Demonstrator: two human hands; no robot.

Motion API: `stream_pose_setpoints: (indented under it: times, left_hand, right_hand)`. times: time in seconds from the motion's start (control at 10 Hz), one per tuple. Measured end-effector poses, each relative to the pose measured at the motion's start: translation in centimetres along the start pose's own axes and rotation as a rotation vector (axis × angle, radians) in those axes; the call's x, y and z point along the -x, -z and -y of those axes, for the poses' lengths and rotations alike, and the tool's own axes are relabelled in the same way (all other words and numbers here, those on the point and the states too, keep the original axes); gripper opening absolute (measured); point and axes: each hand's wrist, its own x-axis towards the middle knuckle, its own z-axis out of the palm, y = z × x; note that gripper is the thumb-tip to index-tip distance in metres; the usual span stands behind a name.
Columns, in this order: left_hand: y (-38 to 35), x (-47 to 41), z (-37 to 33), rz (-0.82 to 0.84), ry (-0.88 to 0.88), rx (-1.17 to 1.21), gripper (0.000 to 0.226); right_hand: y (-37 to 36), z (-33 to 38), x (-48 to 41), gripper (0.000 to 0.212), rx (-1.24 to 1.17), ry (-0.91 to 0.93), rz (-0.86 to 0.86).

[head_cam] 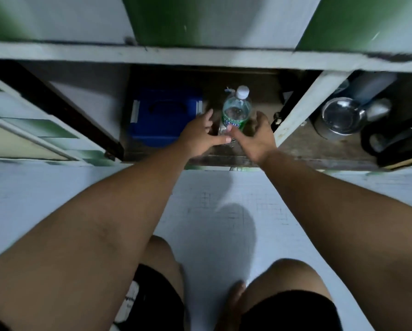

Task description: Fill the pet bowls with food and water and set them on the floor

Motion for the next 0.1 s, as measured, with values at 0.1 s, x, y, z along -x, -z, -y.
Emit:
stream_pose_setpoints:
  times: [0.1]
  left_hand:
    - [1.92, 5.38, -1.88, -0.044, 0.046, 0.060, 0.117]
  right_hand:
    - [0.35, 2.32, 3.00, 0.101, 0.021, 0.022, 0.007]
